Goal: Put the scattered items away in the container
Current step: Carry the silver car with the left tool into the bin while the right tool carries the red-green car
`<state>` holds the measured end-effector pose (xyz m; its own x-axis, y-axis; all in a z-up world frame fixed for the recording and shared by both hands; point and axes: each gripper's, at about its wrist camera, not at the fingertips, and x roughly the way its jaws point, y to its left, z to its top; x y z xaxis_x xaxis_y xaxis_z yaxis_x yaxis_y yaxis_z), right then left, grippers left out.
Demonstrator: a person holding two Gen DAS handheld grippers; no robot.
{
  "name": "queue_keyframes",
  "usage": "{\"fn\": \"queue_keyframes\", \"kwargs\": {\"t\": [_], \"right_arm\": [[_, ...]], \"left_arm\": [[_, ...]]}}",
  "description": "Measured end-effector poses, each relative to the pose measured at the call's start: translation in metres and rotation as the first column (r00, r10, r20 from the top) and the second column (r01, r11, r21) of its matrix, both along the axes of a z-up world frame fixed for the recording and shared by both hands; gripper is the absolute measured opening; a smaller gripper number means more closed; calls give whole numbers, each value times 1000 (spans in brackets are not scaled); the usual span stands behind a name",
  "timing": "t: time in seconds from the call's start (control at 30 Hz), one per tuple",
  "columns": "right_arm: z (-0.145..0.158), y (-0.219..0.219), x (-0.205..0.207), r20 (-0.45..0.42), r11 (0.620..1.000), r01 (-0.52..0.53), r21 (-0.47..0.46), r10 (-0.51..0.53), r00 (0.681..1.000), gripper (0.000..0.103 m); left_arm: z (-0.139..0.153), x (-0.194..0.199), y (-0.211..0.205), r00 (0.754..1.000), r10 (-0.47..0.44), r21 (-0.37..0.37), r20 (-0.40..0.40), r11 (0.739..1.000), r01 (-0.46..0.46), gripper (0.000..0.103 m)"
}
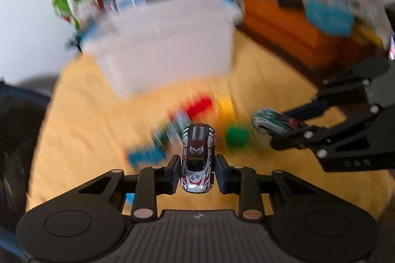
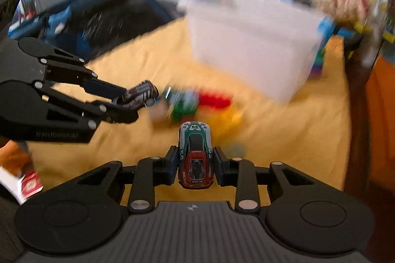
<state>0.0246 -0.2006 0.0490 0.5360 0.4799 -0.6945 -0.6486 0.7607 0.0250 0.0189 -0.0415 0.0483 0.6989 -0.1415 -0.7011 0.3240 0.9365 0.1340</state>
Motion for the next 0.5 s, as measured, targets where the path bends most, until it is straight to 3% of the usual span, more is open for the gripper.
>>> {"fn": "queue_keyframes", "kwargs": {"t": [0.17, 0.27, 0.5], "right_arm": [[43, -3, 52, 119, 997, 60, 44, -65, 991, 33], [65, 0, 90, 179, 993, 112, 48, -119, 977, 33], [67, 29, 182, 48, 953, 297, 56, -300, 953, 33]], "left_arm": [[46, 57, -2, 990, 70, -23, 123, 997, -68, 33], [62, 101, -3, 984, 107, -55, 139, 993, -100, 33], [52, 199, 3, 986, 159, -12, 46, 987, -158, 33]]}}
